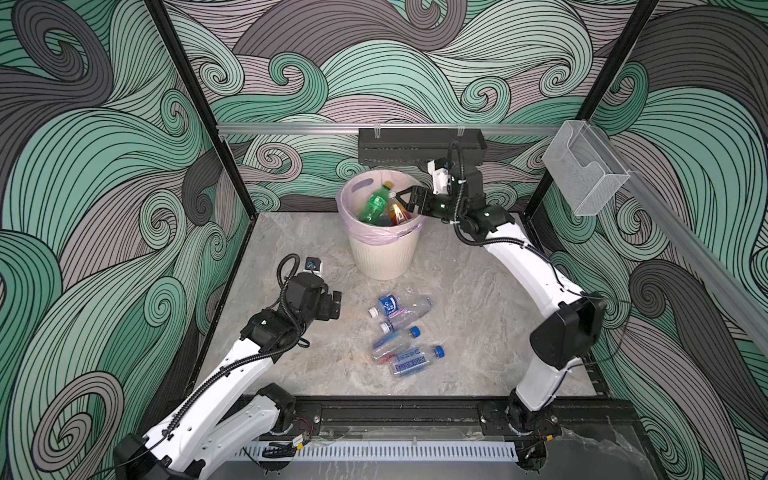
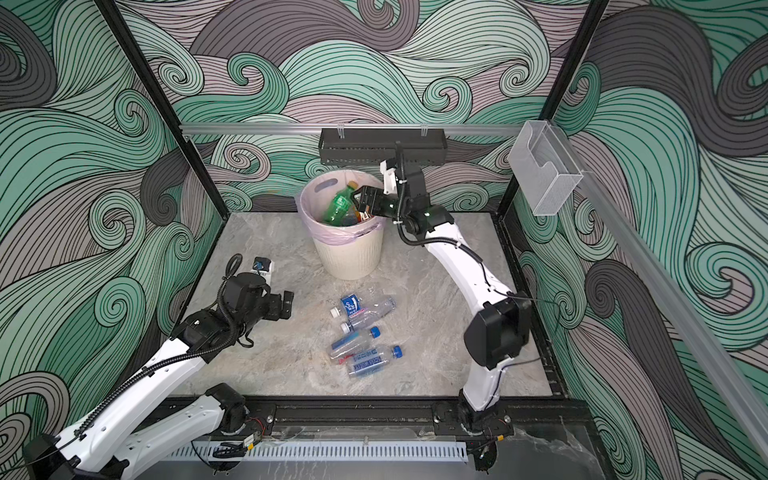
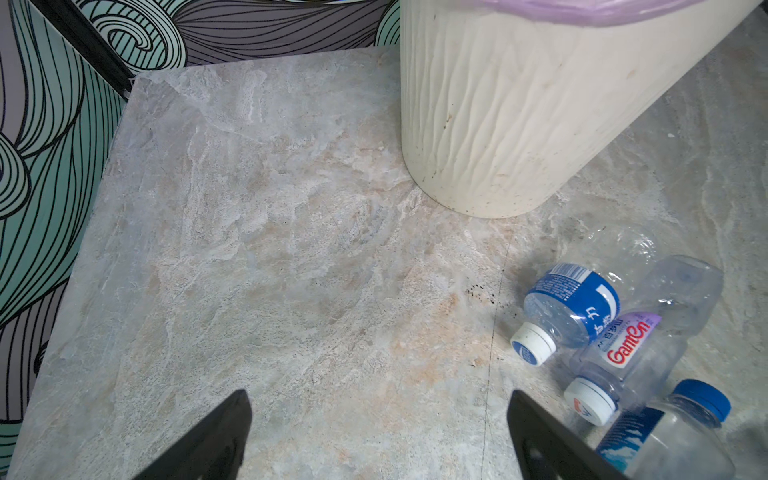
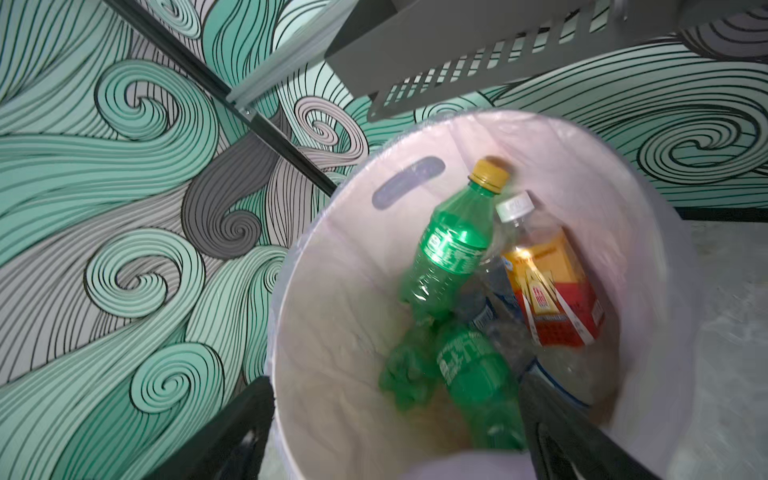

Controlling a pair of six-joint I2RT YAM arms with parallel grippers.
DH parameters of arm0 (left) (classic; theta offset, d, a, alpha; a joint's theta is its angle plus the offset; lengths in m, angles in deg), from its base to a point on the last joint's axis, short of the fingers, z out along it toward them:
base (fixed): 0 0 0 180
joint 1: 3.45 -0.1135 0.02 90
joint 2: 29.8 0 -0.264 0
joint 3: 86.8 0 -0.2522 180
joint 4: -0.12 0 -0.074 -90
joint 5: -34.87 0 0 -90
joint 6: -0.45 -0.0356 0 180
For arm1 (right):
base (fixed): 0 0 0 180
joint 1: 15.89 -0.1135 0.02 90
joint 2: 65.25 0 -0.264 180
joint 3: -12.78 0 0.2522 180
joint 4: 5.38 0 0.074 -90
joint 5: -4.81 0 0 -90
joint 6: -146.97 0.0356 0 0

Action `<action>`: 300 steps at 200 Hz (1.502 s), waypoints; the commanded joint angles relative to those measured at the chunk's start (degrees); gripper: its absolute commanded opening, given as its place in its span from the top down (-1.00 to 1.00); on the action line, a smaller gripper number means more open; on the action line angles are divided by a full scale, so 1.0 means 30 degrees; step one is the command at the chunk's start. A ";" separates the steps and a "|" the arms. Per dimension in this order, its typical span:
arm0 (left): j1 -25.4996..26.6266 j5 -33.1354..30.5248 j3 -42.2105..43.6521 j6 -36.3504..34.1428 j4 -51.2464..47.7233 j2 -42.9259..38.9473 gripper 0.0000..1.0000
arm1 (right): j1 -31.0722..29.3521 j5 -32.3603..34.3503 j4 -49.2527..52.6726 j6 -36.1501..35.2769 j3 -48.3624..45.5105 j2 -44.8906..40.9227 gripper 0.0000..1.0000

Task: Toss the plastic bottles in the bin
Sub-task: 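Move the right gripper back to the clear bottles nearer the robot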

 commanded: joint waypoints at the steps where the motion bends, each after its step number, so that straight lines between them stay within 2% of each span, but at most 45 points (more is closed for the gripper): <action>1: -0.0119 0.0218 -0.0180 -0.0184 0.0209 0.0162 -0.97 | 0.0003 -0.0456 0.0058 -0.2302 -0.1996 -0.3403 -0.84; 30: -0.0113 0.0351 0.0176 0.0193 0.0930 0.0719 -0.97 | -0.0041 -0.1135 0.1336 -0.3689 -0.5603 -0.6738 -0.86; 58: -0.0120 0.0454 0.0240 0.0457 0.1245 0.1120 -0.96 | -0.0209 0.0311 0.4466 -0.3834 -0.8073 -0.9046 -0.81; 91: -0.0118 0.0311 0.0453 0.0276 0.1658 0.1262 -0.96 | -0.1516 0.0551 0.6662 -0.5669 -1.1826 -1.2043 -0.79; 112: -0.0120 0.0374 0.0452 0.0031 0.2109 0.1767 -0.96 | -0.2602 0.0780 0.8278 -0.7393 -1.2673 -1.2636 -0.73; 147: -0.0120 0.0424 0.0051 0.0087 0.2092 0.2471 -0.95 | -0.4602 0.2109 0.8559 -1.1188 -1.3440 -1.2531 -0.73; 193: -0.0121 0.0020 0.0060 -0.0351 0.1425 0.1615 -0.94 | -0.6691 0.2030 0.8194 -1.5352 -1.4237 -1.0948 -0.76; 242: -0.0126 -0.0472 0.0326 -0.0308 0.0989 0.0792 -0.94 | -0.8691 0.2049 0.7733 -1.6119 -1.4093 -0.8045 -0.80; 268: -0.0136 -0.0849 0.0054 -0.0436 0.0603 0.0318 -0.94 | -1.0105 0.3022 0.7750 -1.6943 -1.4251 -0.6459 -0.80; 300: -0.0149 -0.1404 0.0015 -0.0674 0.0531 -0.0521 -0.94 | -1.0724 0.3544 0.7290 -1.6591 -1.4355 -0.4754 -0.79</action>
